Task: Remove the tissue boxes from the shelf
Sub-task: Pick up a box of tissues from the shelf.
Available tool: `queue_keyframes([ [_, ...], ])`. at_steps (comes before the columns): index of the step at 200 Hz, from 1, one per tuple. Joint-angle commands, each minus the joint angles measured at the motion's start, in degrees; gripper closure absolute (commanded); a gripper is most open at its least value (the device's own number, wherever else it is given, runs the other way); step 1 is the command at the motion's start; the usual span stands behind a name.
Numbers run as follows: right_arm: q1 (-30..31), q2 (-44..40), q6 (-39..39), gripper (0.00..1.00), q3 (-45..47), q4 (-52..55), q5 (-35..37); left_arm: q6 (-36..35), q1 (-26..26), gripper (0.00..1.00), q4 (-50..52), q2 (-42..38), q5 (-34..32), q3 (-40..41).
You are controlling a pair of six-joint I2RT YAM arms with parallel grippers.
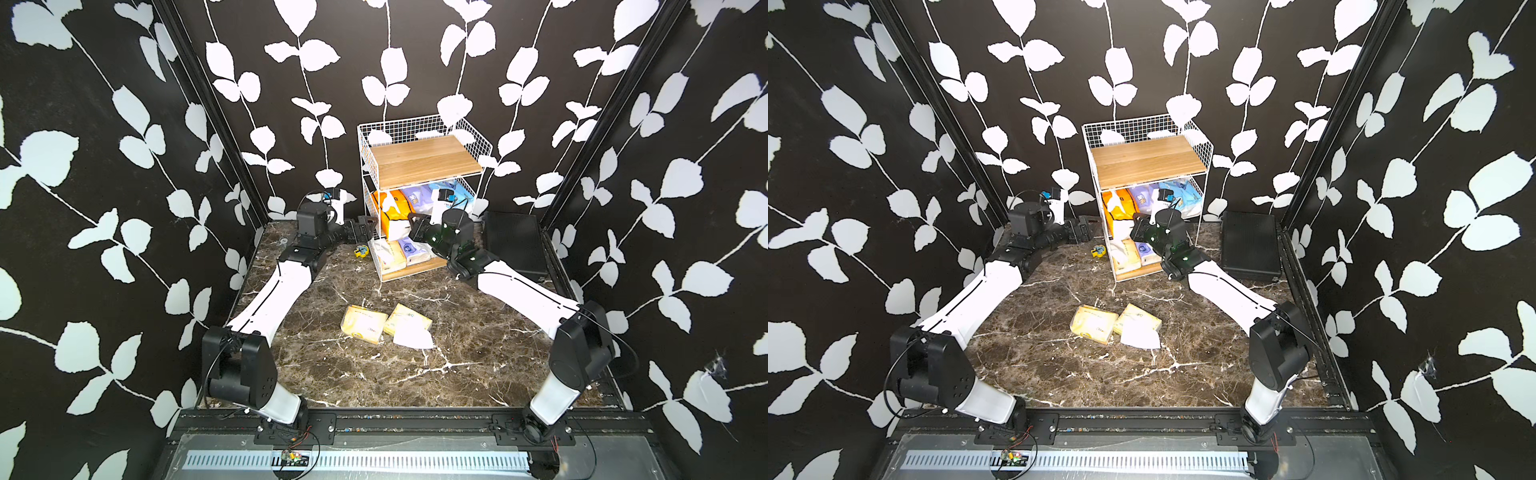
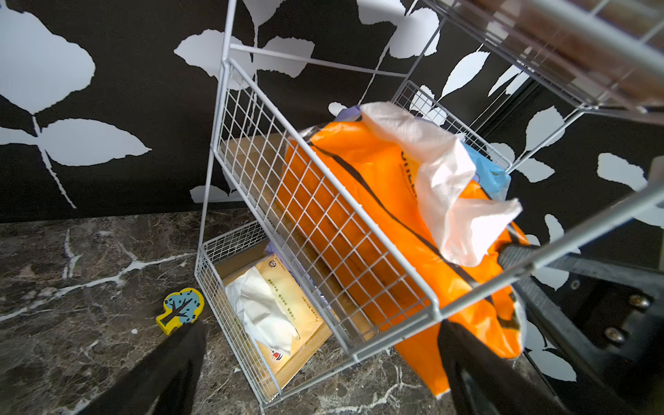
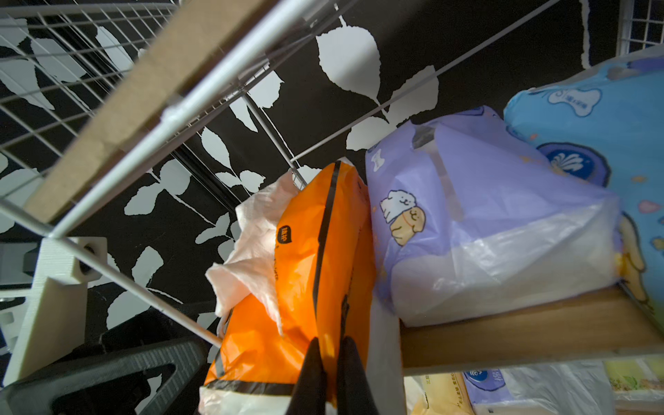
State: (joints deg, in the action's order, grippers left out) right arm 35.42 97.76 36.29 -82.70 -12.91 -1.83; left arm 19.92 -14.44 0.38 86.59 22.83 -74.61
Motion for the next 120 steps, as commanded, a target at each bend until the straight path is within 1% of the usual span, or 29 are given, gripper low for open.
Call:
queue_keyframes([
  [1, -0.5, -3.3, -1.7, 1.00, 2.2, -0.3, -3.1, -2.8, 0.0, 0.01, 1.8, -3.3, -1.4, -0.4],
  [34, -0.9, -5.6, -1.5, 1.00, 6.3, -0.1, -4.2, -5.8, 0.0, 0.01, 4.6, -4.3, -3.9, -2.3],
  [39, -0.9, -7.4, -1.4, 1.00, 6.7, -0.2, -4.9, -6.1, 0.0, 0.01, 5.1, -4.4, -4.2, -2.7],
  [53, -0.9, -8.4, -1.1, 1.00, 7.2, 0.4, -7.0, -6.4, 0.0, 0.01, 6.2, -4.5, -5.2, -3.6],
  [75, -0.9, -10.3, -1.4, 1.00, 10.1, 1.2, -8.7, -4.6, 0.0, 0.01, 8.6, -5.1, -5.2, -4.8],
  [120, -0.9, -14.3, -2.4, 1.00, 12.5, 3.6, -9.9, -0.7, 0.0, 0.01, 7.9, -10.4, -7.4, -0.5],
])
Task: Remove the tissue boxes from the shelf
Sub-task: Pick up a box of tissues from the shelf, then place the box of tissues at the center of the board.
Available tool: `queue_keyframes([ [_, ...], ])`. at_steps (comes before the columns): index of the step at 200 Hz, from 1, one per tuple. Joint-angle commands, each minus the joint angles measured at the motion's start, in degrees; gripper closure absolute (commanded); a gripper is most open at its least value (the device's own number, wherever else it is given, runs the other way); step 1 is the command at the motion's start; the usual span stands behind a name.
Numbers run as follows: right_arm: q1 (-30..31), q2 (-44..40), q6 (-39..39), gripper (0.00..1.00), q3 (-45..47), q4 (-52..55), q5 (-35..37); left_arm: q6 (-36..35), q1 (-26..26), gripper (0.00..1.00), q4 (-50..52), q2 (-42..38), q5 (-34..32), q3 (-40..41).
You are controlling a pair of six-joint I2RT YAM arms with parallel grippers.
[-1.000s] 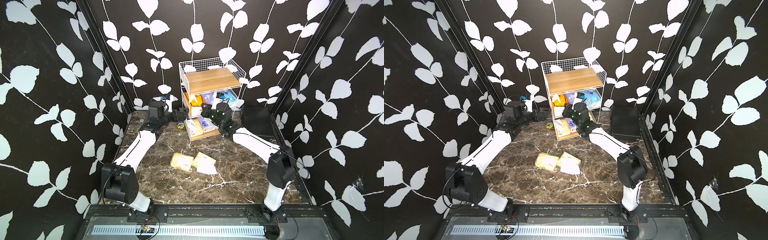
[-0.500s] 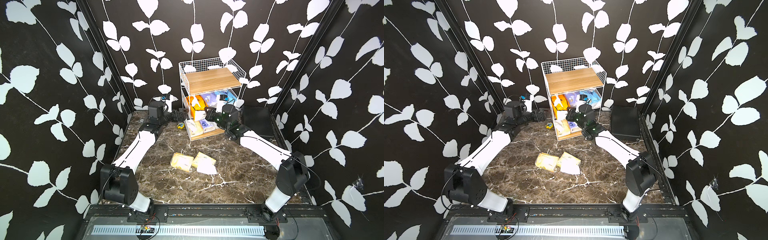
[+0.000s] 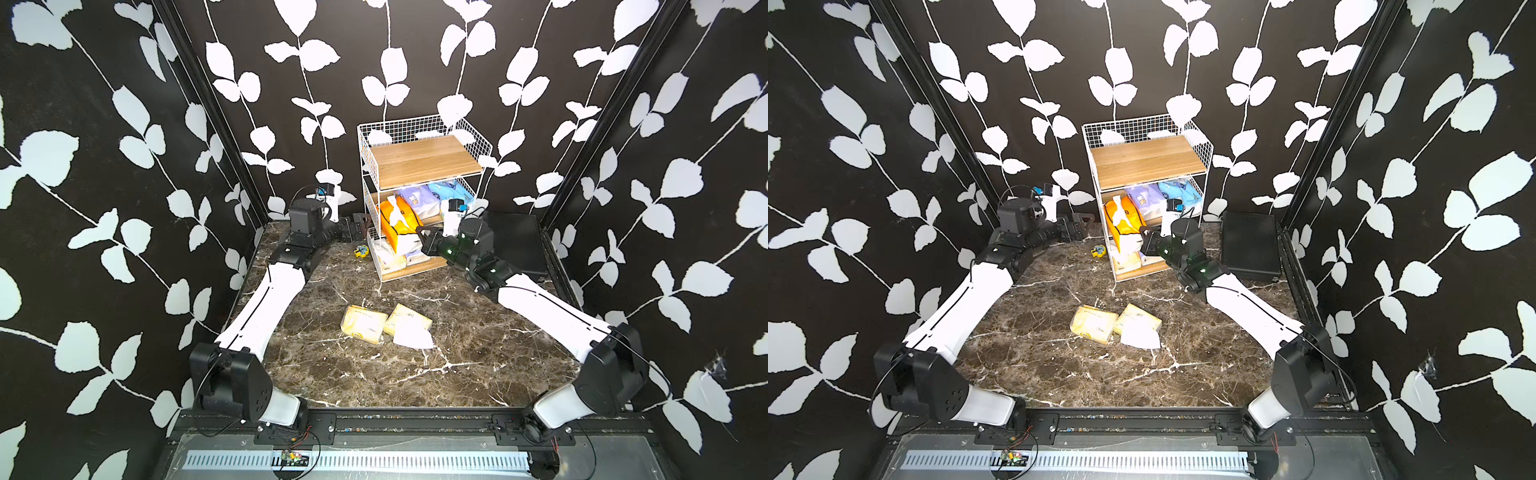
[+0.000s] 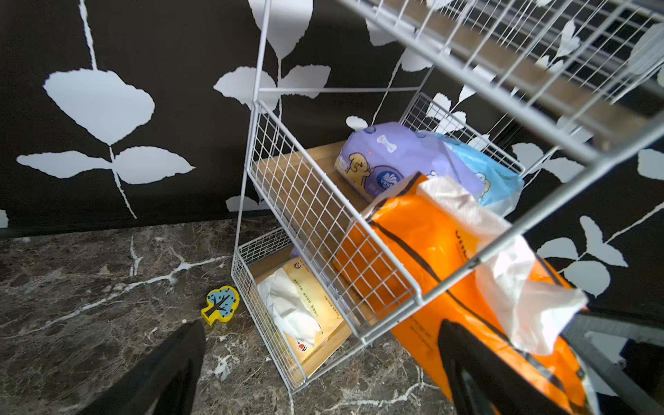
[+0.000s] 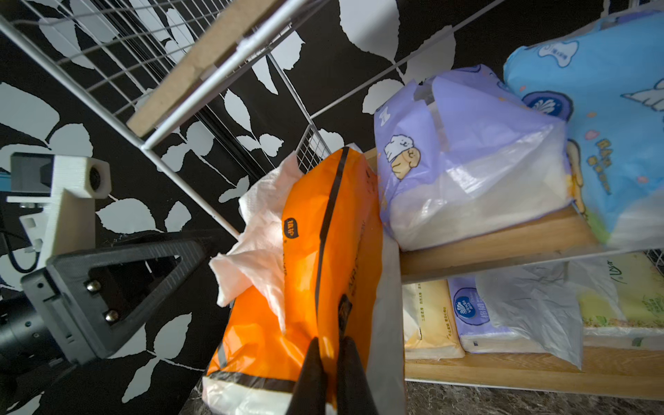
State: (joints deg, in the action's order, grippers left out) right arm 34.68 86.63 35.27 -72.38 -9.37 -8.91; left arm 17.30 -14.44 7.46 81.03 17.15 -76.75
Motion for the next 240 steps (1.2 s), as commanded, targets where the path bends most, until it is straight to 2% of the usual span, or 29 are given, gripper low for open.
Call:
queue_keyframes([
  [1, -0.1, -3.3, -1.3, 1.00, 2.3, 0.2, -2.9, 1.9, 0.0, 0.01, 0.8, -5.0, -1.8, 1.7],
  [85, -0.1, -11.7, -6.1, 1.00, 9.0, 6.1, -3.5, 4.1, -0.1, 0.01, 4.0, -10.1, -3.6, 5.0],
  [139, -0.2, -16.7, -9.5, 1.00, 13.0, 13.4, -3.1, 3.7, -0.1, 0.01, 2.8, -13.5, -5.8, 11.5],
  [199, -1.0, -23.9, -10.2, 1.00, 23.6, 17.7, 6.1, 6.2, -0.5, 0.01, 2.4, -17.9, -4.5, 14.9],
  [240, -1.8, -28.2, -9.3, 1.00, 32.6, 18.4, 9.3, 6.1, -2.3, 0.01, 3.8, -19.7, -4.5, 16.8],
])
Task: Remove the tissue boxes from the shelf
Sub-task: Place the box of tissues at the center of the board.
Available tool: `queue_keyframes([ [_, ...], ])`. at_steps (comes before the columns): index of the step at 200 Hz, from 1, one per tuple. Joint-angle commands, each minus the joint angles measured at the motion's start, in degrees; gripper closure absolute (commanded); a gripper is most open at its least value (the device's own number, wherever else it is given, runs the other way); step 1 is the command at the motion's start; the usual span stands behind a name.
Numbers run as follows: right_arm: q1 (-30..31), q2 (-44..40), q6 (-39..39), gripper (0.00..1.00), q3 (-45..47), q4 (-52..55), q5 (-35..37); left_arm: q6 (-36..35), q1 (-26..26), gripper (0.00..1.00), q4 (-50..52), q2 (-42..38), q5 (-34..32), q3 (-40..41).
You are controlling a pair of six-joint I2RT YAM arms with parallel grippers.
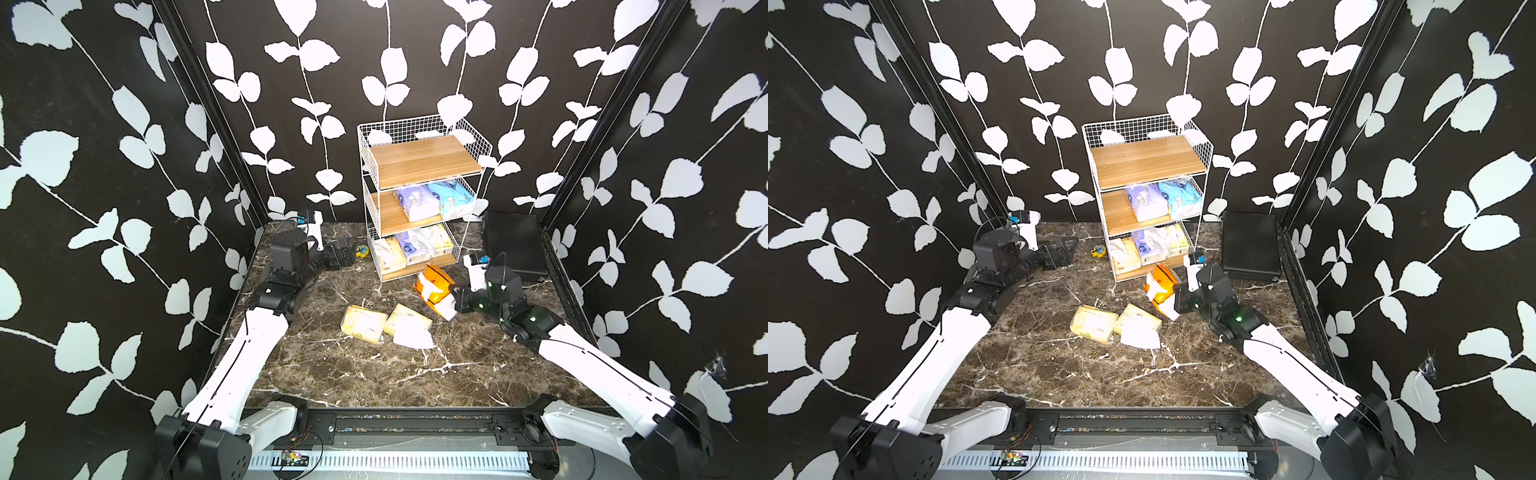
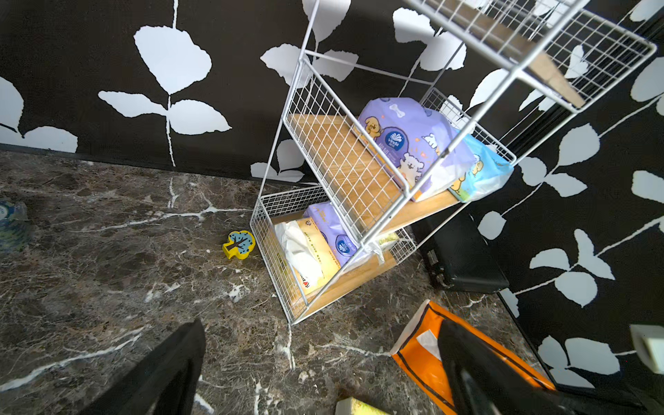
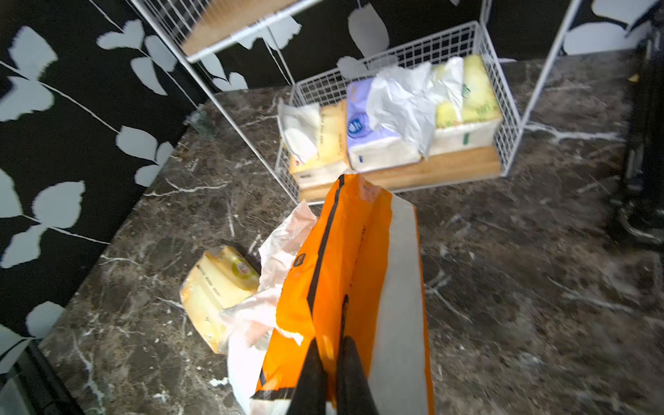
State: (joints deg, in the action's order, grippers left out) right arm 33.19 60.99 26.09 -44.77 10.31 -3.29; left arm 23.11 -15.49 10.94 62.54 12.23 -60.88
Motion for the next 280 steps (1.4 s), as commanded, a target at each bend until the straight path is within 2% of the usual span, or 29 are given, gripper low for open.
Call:
queue_keyframes([
  [1, -0.3, -2.6, -0.1, 1.00, 5.3, -1.3, 3.8, 0.3, -1.3, 0.01, 0.3, -1.3, 0.4, 1.0],
  [33, 0.2, -8.3, 3.7, 1.00, 15.1, -4.5, 5.1, -0.3, -6.2, 0.01, -0.8, -0.8, -3.5, 4.3],
  [52, 0.4, -13.0, 5.3, 1.00, 18.6, -2.6, 7.6, -0.7, -9.6, 0.01, -0.6, 0.0, -6.4, 5.2],
  [63, 0.5, -15.4, 5.6, 0.83, 19.1, -0.9, 8.1, -0.3, -10.5, 0.01, -0.7, 0.2, -6.9, 5.7],
  [73, 0.5, -17.1, 5.6, 0.61, 19.1, 0.4, 7.9, 0.4, -10.8, 0.01, -0.8, 0.2, -7.0, 6.2],
  [80, 0.5, -18.2, 5.7, 0.49, 18.5, 1.7, 8.0, 1.0, -10.9, 0.01, -1.2, 0.0, -7.1, 6.7],
  [89, 0.5, -19.1, 5.7, 0.43, 17.4, 3.7, 8.5, 1.6, -11.0, 0.01, -1.9, -0.4, -7.2, 7.3],
  [110, 0.5, -20.4, 5.2, 0.37, 14.6, 6.7, 10.0, 2.5, -11.4, 0.01, -3.3, -1.4, -7.0, 8.2],
  [136, 0.5, -16.6, 4.1, 0.35, 11.6, 4.7, 7.9, 2.2, -11.8, 0.01, -3.3, -0.5, -5.9, 7.5],
  [179, 1.1, -1.3, 1.8, 0.36, 5.1, -2.8, 2.1, 1.3, -12.6, 0.01, -5.1, 2.0, -5.6, 7.6],
  [225, 1.9, 13.7, 1.0, 0.36, 2.0, -11.7, -0.4, -1.5, -13.4, 0.01, -8.6, 9.1, -6.3, 2.3],
  [257, 2.5, 18.4, 2.1, 0.36, 4.1, -15.8, 0.0, -6.2, -13.3, 0.01, -8.4, 17.9, -2.5, -5.6],
  [280, 2.7, 17.2, 2.4, 0.36, 6.8, -16.2, 0.9, -8.4, -13.3, 0.01, -6.1, 24.0, -1.5, -11.8],
])
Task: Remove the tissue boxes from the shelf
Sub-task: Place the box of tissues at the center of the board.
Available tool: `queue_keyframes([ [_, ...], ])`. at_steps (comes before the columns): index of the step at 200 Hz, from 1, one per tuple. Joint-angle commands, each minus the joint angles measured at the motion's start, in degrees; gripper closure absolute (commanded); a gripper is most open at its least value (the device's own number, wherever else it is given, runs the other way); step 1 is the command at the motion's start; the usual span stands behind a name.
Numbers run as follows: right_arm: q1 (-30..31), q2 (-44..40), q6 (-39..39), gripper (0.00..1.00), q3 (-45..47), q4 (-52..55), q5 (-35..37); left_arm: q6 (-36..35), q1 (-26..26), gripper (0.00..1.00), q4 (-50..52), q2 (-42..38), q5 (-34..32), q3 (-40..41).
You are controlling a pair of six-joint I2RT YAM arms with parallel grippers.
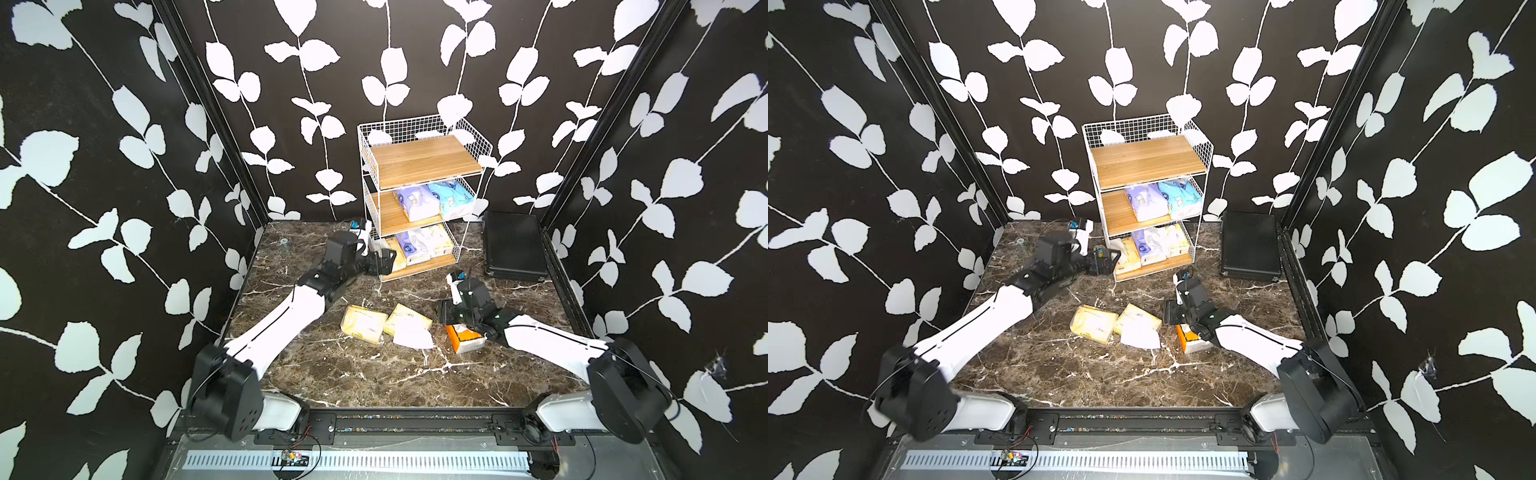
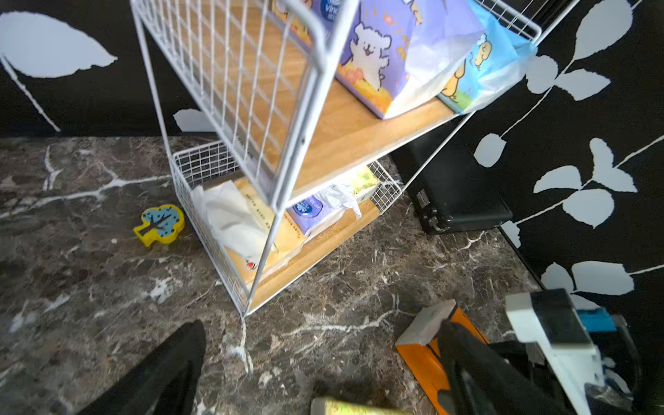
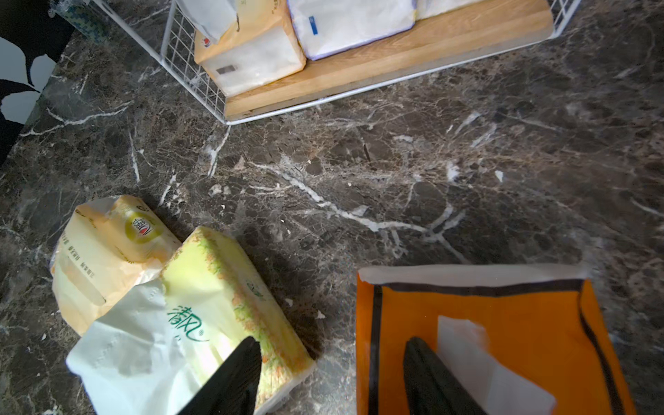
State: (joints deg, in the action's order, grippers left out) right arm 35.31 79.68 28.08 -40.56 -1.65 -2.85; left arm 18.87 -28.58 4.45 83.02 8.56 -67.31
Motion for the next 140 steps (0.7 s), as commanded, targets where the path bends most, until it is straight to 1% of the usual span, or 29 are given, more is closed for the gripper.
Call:
queue_keyframes([
  [1, 0.5, -1.7, 0.4, 0.36, 2.7, -4.2, 0.5, -4.2, -0.2, 0.01, 0.4, 3.7, 2.2, -5.4],
  [20, 0.5, -5.8, 0.5, 0.36, 5.0, -3.0, 1.5, -5.1, -0.1, 0.01, -1.8, 6.0, 0.2, -6.4],
  [49, 0.6, -15.6, -0.1, 0.35, 8.0, -0.2, 2.9, -6.7, 1.0, 0.01, -3.6, 8.3, -3.0, -6.5],
  [68, 0.5, -22.1, -0.5, 0.35, 9.3, 0.8, 2.6, -6.2, 2.8, 0.01, -3.8, 10.5, -2.0, -7.0],
  [90, 0.6, -28.9, -0.1, 0.34, 10.4, 1.1, 1.8, -4.9, 5.2, 0.01, -2.7, 13.2, 1.7, -8.9],
  [103, 0.5, -32.2, 0.2, 0.34, 10.7, 1.0, 2.2, -5.6, 5.9, 0.01, -0.9, 13.6, 2.8, -10.3],
  [124, 0.6, -34.9, 0.9, 0.34, 10.0, 0.9, 3.0, -8.7, 5.8, 0.01, 1.3, 12.4, 2.4, -10.6],
  [140, 0.5, -34.9, 2.0, 0.33, 8.5, 0.8, 3.7, -8.9, 5.9, 0.01, -0.4, 10.6, 1.0, -8.5],
])
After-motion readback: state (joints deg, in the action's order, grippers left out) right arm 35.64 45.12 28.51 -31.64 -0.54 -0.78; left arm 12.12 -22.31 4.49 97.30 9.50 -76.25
